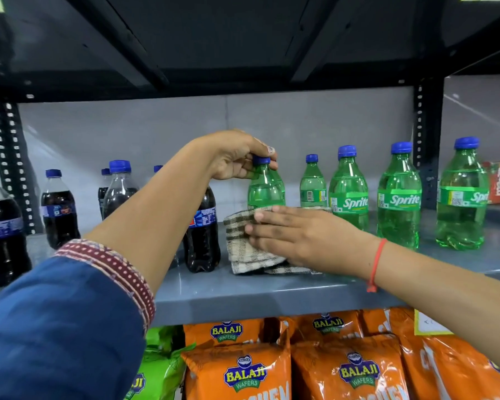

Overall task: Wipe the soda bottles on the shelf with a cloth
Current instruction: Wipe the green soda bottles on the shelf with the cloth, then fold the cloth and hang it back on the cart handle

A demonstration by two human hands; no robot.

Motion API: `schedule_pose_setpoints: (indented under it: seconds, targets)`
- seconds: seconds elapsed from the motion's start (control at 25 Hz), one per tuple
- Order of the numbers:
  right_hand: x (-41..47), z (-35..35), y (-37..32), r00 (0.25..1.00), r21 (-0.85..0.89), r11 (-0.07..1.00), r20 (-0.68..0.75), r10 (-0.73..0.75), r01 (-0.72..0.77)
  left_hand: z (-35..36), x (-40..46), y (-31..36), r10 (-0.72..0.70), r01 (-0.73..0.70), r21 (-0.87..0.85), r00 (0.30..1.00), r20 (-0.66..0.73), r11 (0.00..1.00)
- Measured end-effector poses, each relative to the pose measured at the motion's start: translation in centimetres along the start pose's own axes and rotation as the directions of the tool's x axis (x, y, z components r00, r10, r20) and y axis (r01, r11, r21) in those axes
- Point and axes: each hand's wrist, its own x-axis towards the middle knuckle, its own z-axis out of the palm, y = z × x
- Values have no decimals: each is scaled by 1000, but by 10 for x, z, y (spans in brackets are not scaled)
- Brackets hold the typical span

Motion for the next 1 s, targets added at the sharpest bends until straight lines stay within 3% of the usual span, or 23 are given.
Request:
schedule_pose_setpoints:
  seconds: [0.16, 0.28, 0.4, 0.48, 0.56, 0.64, 0.76, 0.84, 1.0]
  targets:
    - [0, -4, -2, 995, 57, 998, -97, 17, -12, 4, -2, 3, -2, 4, 87, 1000, -28, 996]
    - [1, -14, -6, 978, 225, 963, -112, 173, -145, 11, -9, 13, 223, -146, 358, 957, -185, 922]
    - [-2, -32, -6, 881, 487, 789, -80, 466, -373, 15, -35, 25, 519, -334, 555, 827, -215, 762]
    - [-4, -43, -2, 779, 628, 623, -42, 626, -467, 13, -62, 27, 564, -343, 642, 809, -169, 685]
    - [-7, -53, 2, 701, 775, 447, -5, 713, -448, 8, -88, 17, 531, -291, 664, 826, -188, 689]
    - [-7, -62, 0, 683, 909, 262, 34, 729, -325, 4, -113, 2, 441, -224, 584, 859, -260, 780]
    - [0, -67, -15, 711, 983, 62, 83, 698, -175, 8, -154, -18, 181, -113, 273, 953, -243, 956]
    - [7, -66, -32, 740, 980, 31, 126, 660, -194, 6, -170, -31, 81, -59, 104, 973, -218, 993]
    - [23, -67, -70, 818, 967, 9, 209, 536, -253, 7, -193, -56, -19, -8, -82, 947, -321, 997]
